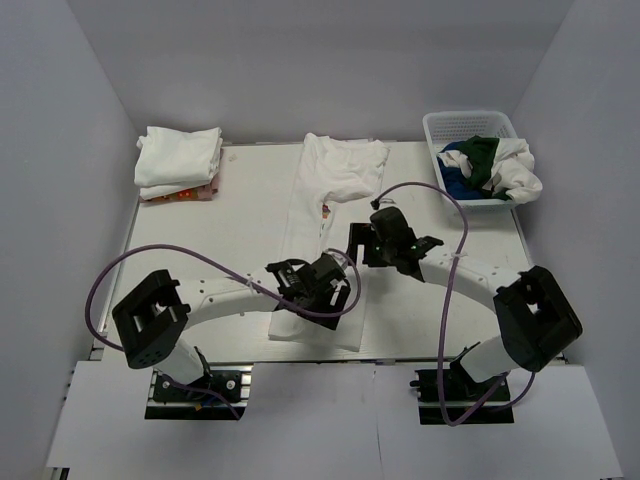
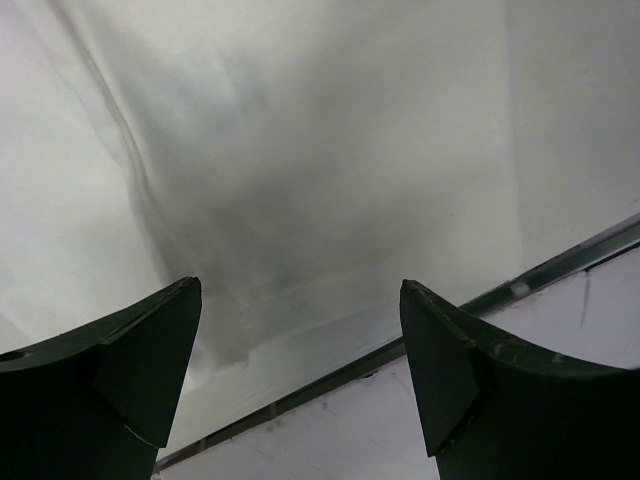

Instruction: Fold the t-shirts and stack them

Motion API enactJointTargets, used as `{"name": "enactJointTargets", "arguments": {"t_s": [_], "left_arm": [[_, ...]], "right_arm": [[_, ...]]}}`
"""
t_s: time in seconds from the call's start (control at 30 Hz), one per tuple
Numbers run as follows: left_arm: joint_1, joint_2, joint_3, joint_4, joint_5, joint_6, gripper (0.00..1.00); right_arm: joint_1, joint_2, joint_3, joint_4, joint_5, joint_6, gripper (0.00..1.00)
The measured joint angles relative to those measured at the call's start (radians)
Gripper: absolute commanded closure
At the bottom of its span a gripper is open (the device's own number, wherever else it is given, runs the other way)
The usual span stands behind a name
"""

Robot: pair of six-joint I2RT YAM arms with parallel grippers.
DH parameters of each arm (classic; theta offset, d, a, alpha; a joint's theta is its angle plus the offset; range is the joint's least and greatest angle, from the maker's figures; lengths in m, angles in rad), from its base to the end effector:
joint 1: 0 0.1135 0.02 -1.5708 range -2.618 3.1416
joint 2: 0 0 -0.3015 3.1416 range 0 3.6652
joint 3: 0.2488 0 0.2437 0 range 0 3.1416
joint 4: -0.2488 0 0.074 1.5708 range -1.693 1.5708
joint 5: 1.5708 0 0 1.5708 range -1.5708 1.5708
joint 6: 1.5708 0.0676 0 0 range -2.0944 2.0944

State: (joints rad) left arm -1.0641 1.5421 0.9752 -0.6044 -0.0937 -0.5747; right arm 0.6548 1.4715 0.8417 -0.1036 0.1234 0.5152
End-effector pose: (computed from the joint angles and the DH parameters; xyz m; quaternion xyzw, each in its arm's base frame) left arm 0.1500 -0.2573 0.2085 0.2282 0.9521 -0.1135 0.1688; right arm 0.2598 0.1890 0.2285 -0.0386 0.9114 0.1771 0.3694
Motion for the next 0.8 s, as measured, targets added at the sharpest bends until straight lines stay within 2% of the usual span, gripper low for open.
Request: {"name": "enactJointTargets", "arguments": {"t_s": [0.2, 0.47, 0.63, 0.67, 0.8], "left_arm": [[0.000, -0.001, -0.113, 0.065, 0.059, -0.001, 0.10], [-0.011, -0.001, -0.127, 0.155, 0.163, 0.035, 0.10], [-0.019, -0.012, -0.108, 0.104, 0.145, 0.040, 0.06], [-0.019, -0.031, -0.103, 0.079, 0.131, 0.035, 0.00], [-0.017, -0.176, -0.080, -0.019, 0.058, -0.013, 0.00]], "right_arm": [[0.000, -0.029, -0.041, -0.010, 0.010, 0.003, 0.10], [-0.001, -0.049, -0.043, -0.026, 0.031, 0.006, 0.10], [-0.001, -0.106, -0.079, -0.038, 0.029, 0.006, 0.10], [0.000, -0.126, -0.092, -0.042, 0.026, 0.005, 0.10], [0.001, -0.220, -0.139, -0.081, -0.006, 0.000, 0.10]]}}
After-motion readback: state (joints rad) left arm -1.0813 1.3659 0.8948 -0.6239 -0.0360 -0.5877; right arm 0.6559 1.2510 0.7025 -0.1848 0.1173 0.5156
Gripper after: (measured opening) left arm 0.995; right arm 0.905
